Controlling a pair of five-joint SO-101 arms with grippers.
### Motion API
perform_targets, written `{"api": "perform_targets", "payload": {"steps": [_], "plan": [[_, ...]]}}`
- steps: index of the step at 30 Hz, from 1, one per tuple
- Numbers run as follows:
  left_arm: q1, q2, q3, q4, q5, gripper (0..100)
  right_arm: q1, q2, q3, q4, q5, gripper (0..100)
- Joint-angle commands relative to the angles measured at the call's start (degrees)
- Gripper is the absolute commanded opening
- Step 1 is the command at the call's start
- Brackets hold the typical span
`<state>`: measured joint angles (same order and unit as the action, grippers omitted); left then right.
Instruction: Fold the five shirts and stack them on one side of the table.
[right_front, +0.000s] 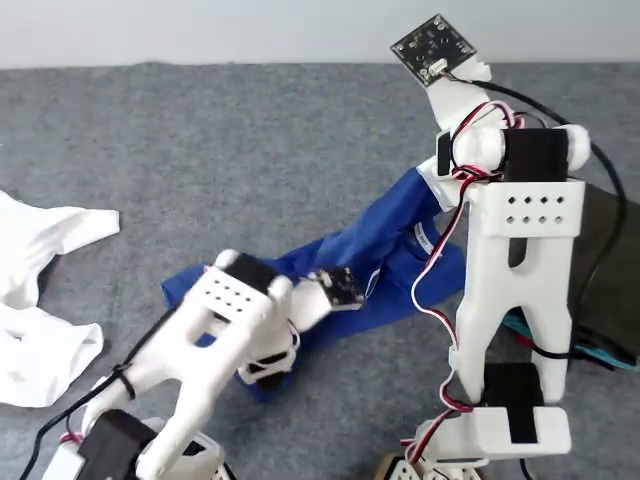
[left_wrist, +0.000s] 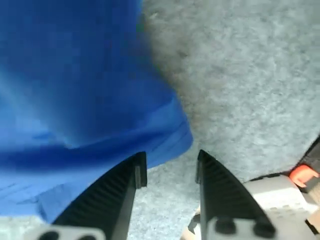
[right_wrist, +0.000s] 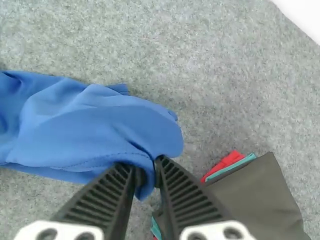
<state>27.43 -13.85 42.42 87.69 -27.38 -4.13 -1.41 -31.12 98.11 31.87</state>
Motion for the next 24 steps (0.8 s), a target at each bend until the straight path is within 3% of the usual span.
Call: {"api": "perform_targets", "payload": {"steps": [1, 6, 18, 24], "plan": [[2.99, 0.18, 2.77, -4.57, 2.73, 17, 0.57, -0.22, -0.26, -1.10, 0.70, 1.0], [3.08, 0.35, 7.78, -12.75, 4.84, 17, 0.57, -0.22, -0.26, -1.36, 0.70, 1.0], [2.81, 0.44, 13.32, -20.13, 7.21, 20, 0.57, -0.31, -0.35, -1.89, 0.70, 1.0], [-0.09, 0.09, 14.11, -22.24, 6.33, 4, 0.66, -0.75, -0.53, -1.89, 0.70, 1.0]]}}
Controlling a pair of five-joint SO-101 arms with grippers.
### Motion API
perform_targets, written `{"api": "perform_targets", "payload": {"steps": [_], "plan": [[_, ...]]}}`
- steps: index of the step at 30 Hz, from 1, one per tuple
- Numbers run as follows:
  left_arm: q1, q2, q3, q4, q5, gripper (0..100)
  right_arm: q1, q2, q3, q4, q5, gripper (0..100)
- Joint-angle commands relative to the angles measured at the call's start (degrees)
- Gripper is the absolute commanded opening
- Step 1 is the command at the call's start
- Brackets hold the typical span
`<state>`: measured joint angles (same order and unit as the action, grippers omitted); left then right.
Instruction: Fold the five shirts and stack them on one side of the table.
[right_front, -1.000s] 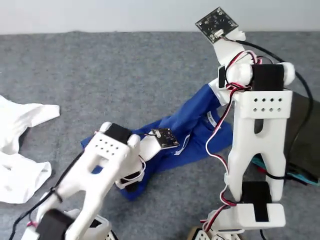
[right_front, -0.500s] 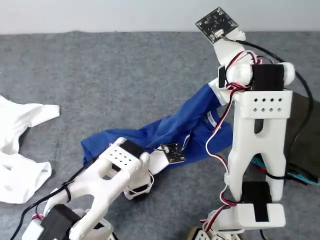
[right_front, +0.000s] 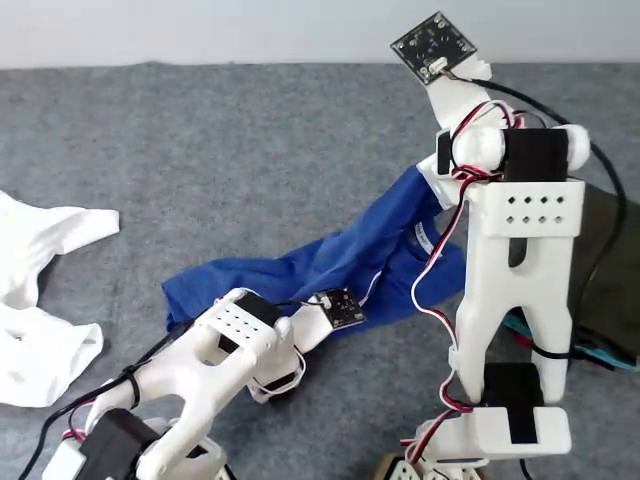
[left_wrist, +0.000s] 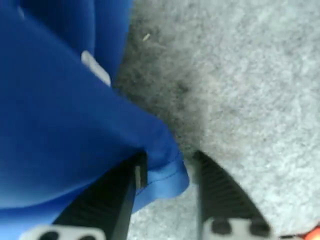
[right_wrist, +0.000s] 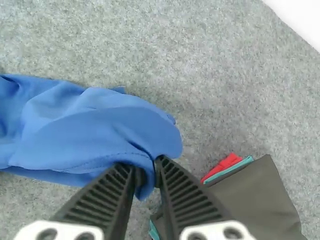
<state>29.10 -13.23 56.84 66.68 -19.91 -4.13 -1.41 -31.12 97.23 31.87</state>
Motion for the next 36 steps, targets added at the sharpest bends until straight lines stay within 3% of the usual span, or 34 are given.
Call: {"api": "perform_targets", "payload": {"steps": [1, 9, 17, 23, 28, 32, 36], "plan": [[-2.46, -0.79, -0.31, -1.14, -2.11, 1, 0.66, -0.75, -0.53, -1.01, 0.70, 1.0], [-9.32, -3.25, -12.18, 14.33, -3.60, 1, 1.71, -0.48, -0.53, -1.19, 0.70, 1.0], [-17.76, -26.99, -27.38, 23.65, -3.52, 1, 6.73, -1.19, -1.85, -2.51, 0.70, 1.0], [-27.25, -35.52, -37.05, 22.51, -3.25, 1, 7.43, -5.67, -8.09, -1.63, 0.70, 1.0], [-34.46, -37.27, -45.85, 15.12, -3.52, 1, 7.43, -12.00, -14.07, -2.24, 0.70, 1.0], [-35.60, -37.01, -52.62, 7.30, -3.52, 1, 7.43, -16.57, -19.16, -5.93, 1.05, 1.0], [-35.34, -36.92, -56.84, 0.35, -3.52, 1, 7.43, -19.56, -22.59, -12.18, 7.30, 1.0]]}}
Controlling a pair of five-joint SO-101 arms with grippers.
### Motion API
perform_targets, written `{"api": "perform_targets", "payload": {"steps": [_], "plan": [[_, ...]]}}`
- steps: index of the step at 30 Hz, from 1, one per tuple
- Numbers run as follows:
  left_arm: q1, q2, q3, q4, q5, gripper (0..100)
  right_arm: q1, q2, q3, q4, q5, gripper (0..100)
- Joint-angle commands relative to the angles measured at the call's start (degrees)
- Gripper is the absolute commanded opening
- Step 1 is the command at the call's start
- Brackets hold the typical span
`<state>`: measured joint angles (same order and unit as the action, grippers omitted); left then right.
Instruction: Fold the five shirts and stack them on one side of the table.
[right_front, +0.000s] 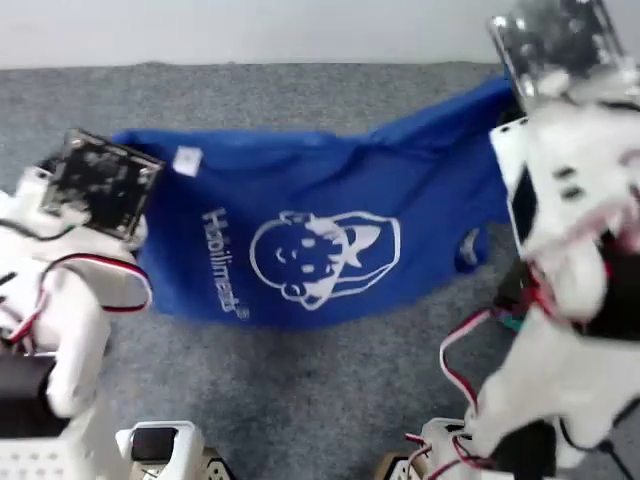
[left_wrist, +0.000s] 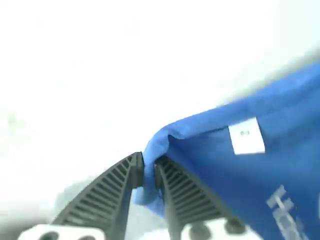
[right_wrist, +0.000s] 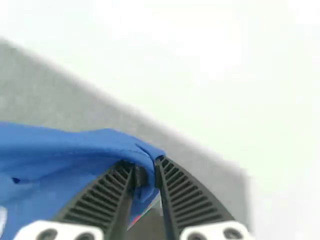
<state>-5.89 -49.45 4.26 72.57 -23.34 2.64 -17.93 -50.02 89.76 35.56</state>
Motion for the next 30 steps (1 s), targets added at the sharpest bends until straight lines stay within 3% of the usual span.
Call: {"api": "perform_targets", "payload": {"steps": [1, 6, 11, 16, 21, 30], "plan": [[-0.35, -0.70, -5.05, -6.68, -0.09, 1, 0.66, -3.65, -4.13, -6.64, 4.84, 1.0], [-0.35, -0.88, -6.90, -8.26, -7.12, 1, 0.66, -6.02, -4.22, -14.02, 10.37, 1.0], [-0.70, -0.79, -6.81, -6.24, -12.92, 1, 0.92, -5.76, -4.04, -15.08, 13.54, 1.0], [-0.79, -1.23, -8.66, -6.33, -13.36, 1, 3.82, -6.46, -4.40, -17.45, 13.54, 1.0], [-0.88, -1.23, -14.02, -5.63, -13.45, 1, 11.21, -9.63, -4.75, -17.19, 13.63, 1.0], [-0.88, -1.23, -24.13, 5.10, -13.45, 1, 17.54, -15.87, -4.66, -14.37, 16.88, 1.0]]}}
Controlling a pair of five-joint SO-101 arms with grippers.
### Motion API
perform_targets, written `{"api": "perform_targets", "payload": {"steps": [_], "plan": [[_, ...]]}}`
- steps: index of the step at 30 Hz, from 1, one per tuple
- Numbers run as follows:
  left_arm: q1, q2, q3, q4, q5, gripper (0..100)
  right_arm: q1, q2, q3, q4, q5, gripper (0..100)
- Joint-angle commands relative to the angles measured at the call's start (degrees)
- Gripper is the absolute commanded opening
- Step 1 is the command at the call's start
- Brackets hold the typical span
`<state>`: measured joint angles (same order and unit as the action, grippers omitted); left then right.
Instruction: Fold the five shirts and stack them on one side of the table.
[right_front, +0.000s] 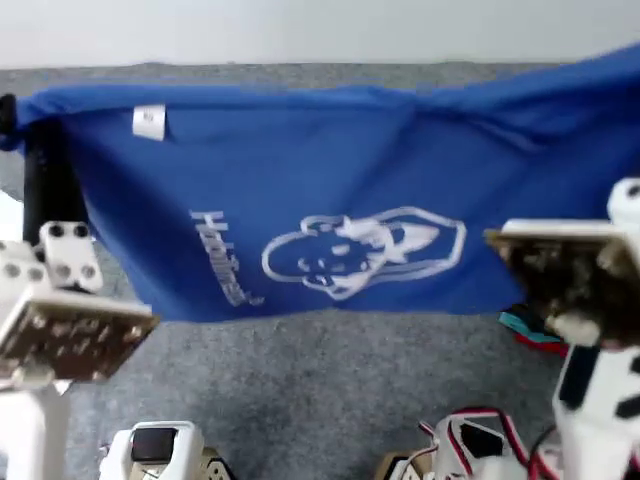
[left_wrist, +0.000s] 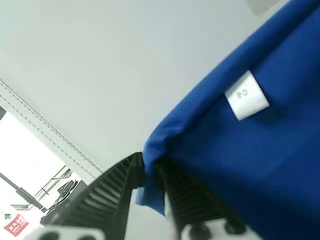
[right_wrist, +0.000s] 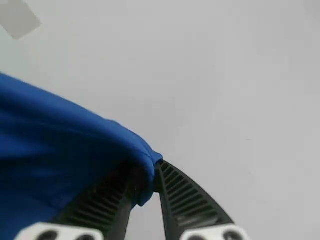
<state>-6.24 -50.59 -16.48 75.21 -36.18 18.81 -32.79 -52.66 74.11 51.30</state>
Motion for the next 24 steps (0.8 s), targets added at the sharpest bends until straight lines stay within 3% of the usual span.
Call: {"api": "perform_targets", "payload": {"steps": [1, 5, 12, 19, 24], "plan": [[-0.53, -0.09, -3.82, 3.16, -0.53, 1, 1.36, -1.27, -2.02, 1.98, 1.14, 1.0], [-0.44, 0.70, -2.95, 6.59, -0.53, 1, 1.19, 0.13, -1.93, 4.70, 1.14, 1.0], [-0.44, 6.95, 15.08, 4.40, -0.44, 1, -9.10, 14.02, -1.93, 13.23, 3.96, 1.0], [-0.26, 16.79, 32.75, -10.11, -0.53, 1, -12.70, 34.24, -1.93, 12.88, 0.62, 1.0], [-0.35, 26.90, 35.65, -22.86, -0.62, 1, -12.79, 46.64, -2.11, 6.29, -1.05, 1.0]]}}
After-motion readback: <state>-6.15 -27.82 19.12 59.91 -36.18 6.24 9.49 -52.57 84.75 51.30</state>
